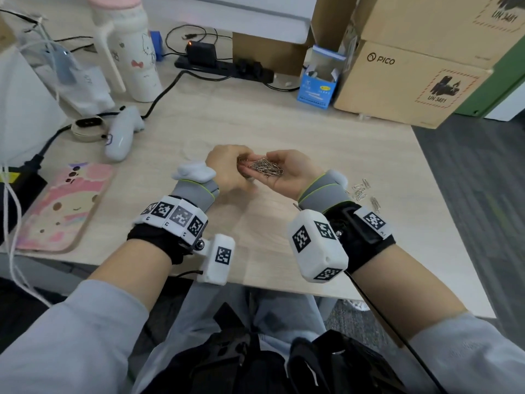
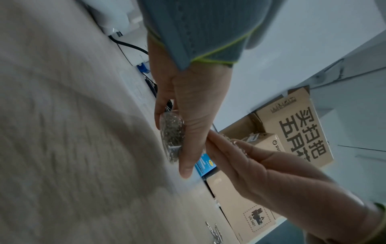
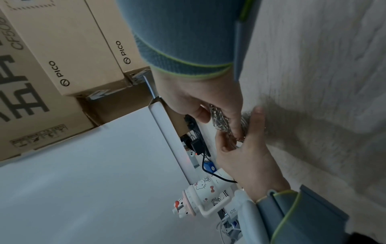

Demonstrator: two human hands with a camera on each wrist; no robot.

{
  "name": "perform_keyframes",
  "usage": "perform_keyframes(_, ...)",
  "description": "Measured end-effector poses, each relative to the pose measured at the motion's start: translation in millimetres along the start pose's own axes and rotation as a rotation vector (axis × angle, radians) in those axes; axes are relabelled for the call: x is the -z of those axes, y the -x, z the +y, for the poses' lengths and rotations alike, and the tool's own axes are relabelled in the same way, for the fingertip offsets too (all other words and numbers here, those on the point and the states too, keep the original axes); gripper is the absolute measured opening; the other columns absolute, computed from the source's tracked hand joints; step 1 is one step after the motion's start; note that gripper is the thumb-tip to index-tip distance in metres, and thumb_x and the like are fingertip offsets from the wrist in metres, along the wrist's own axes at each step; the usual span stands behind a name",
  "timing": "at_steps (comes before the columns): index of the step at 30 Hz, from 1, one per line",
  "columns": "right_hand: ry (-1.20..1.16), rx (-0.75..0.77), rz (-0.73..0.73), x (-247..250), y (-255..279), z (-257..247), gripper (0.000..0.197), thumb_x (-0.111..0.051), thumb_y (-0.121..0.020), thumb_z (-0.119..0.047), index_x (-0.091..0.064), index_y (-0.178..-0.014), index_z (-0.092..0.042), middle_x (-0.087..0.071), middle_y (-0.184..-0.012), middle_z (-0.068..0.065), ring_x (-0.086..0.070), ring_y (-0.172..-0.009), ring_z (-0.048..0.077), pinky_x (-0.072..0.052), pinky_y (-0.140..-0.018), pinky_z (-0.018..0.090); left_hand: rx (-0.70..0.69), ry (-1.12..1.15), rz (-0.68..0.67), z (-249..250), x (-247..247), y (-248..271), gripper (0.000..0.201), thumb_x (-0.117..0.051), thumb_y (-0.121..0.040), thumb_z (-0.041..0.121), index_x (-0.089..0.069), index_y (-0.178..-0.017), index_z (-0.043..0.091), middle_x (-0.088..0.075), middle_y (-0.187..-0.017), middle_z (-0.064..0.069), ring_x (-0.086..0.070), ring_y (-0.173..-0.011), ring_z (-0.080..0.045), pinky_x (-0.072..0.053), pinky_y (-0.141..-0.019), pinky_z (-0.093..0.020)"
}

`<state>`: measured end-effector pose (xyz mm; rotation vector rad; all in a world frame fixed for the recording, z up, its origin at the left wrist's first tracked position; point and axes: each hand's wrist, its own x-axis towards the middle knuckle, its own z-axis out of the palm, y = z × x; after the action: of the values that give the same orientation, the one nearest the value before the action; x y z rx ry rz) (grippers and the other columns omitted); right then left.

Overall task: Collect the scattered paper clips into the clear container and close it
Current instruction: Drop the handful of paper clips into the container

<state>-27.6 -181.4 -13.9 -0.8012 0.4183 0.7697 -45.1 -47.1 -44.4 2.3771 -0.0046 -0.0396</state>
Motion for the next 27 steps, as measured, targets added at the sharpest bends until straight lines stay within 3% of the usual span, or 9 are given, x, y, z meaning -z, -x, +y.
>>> perform_keyframes(3, 0.081, 0.025, 0.055, -0.6, -0.4, -4.4, 0.035, -0.028, -0.100, -0.008, -0.040, -0.130, 0.006, -0.053, -0.116, 0.022, -0.040, -0.133, 0.037, -0.040, -0.096, 0.047, 0.009, -0.005, -0.002, 2.7, -4.3, -3.4, 0.064, -0.070, -0.040, 0.039, -0.067, -0.101, 0.021, -0.071, -0.095, -0.006, -0.065, -0.091, -0.026, -0.052, -0.085, -0.036)
perform_keyframes(7, 0.137, 0.017, 0.051, -1.5, 4.5, -8.8, 0.041, -0.029, -0.100, -0.011, -0.037, -0.136, 0.007, -0.047, -0.132, 0.022, -0.040, -0.134, 0.034, -0.041, -0.095, 0.044, 0.020, 0.008, -0.006, -1.1, -8.9, -6.8, 0.066, -0.072, -0.040, 0.045, -0.066, -0.101, 0.021, -0.070, -0.095, -0.003, -0.064, -0.092, -0.024, -0.050, -0.084, -0.033)
perform_keyframes(10, 0.162, 0.021, 0.048, -2.5, 5.4, -10.5, 0.047, -0.030, -0.100, -0.014, -0.033, -0.139, 0.012, -0.043, -0.140, 0.025, -0.043, -0.131, 0.036, -0.052, -0.083, 0.042, 0.030, 0.012, -0.017, -5.6, -9.6, -9.5, 0.067, -0.078, -0.041, 0.048, -0.065, -0.101, 0.022, -0.068, -0.093, -0.002, -0.062, -0.091, -0.023, -0.050, -0.084, -0.034)
perform_keyframes(14, 0.210, 0.028, 0.049, -5.7, 8.8, -12.9, 0.047, -0.033, -0.100, -0.017, -0.036, -0.132, 0.017, -0.044, -0.137, 0.030, -0.044, -0.130, 0.039, -0.040, -0.103, 0.042, 0.020, 0.040, -0.020, -13.9, -9.9, -13.0, 0.058, -0.087, -0.053, 0.036, -0.065, -0.104, 0.019, -0.067, -0.092, -0.001, -0.061, -0.091, -0.021, -0.047, -0.081, -0.031)
perform_keyframes(17, 0.257, 0.027, 0.037, -8.1, 10.6, -15.4, 0.048, -0.035, -0.099, -0.019, -0.037, -0.133, 0.016, -0.042, -0.139, 0.031, -0.043, -0.130, 0.040, -0.035, -0.109, 0.042, -0.001, 0.085, -0.021, -16.3, -9.5, -12.0, 0.056, -0.087, -0.054, 0.031, -0.065, -0.104, 0.016, -0.068, -0.093, -0.003, -0.061, -0.089, -0.021, -0.048, -0.082, -0.032)
perform_keyframes(21, 0.274, 0.031, 0.024, -9.9, 8.8, -19.2, 0.051, -0.036, -0.099, -0.021, -0.035, -0.135, 0.015, -0.040, -0.140, 0.031, -0.040, -0.132, 0.040, -0.031, -0.113, 0.043, -0.029, 0.120, -0.022, -17.3, -8.8, -10.3, 0.053, -0.087, -0.056, 0.029, -0.064, -0.102, 0.016, -0.065, -0.090, -0.001, -0.058, -0.084, -0.017, -0.045, -0.079, -0.029)
perform_keyframes(24, 0.301, 0.037, 0.006, -10.7, 9.0, -20.7, 0.049, -0.035, -0.099, -0.023, -0.038, -0.134, 0.011, -0.043, -0.139, 0.029, -0.042, -0.131, 0.038, -0.035, -0.110, 0.040, -0.045, 0.149, -0.019, -20.0, -9.0, -10.6, 0.053, -0.087, -0.056, 0.028, -0.064, -0.102, 0.018, -0.065, -0.090, 0.001, -0.057, -0.084, -0.014, -0.043, -0.072, -0.021)
perform_keyframes(27, 0.377, 0.042, 0.006, -8.2, 7.7, -21.2, 0.037, -0.035, -0.099, -0.024, -0.052, -0.114, 0.005, -0.049, -0.137, 0.025, -0.046, -0.129, 0.034, -0.036, -0.110, 0.038, -0.049, 0.167, -0.034, -24.2, -10.6, -10.8, 0.058, -0.087, -0.056, 0.030, -0.063, -0.108, 0.020, -0.066, -0.097, 0.003, -0.059, -0.091, -0.013, -0.045, -0.077, -0.021)
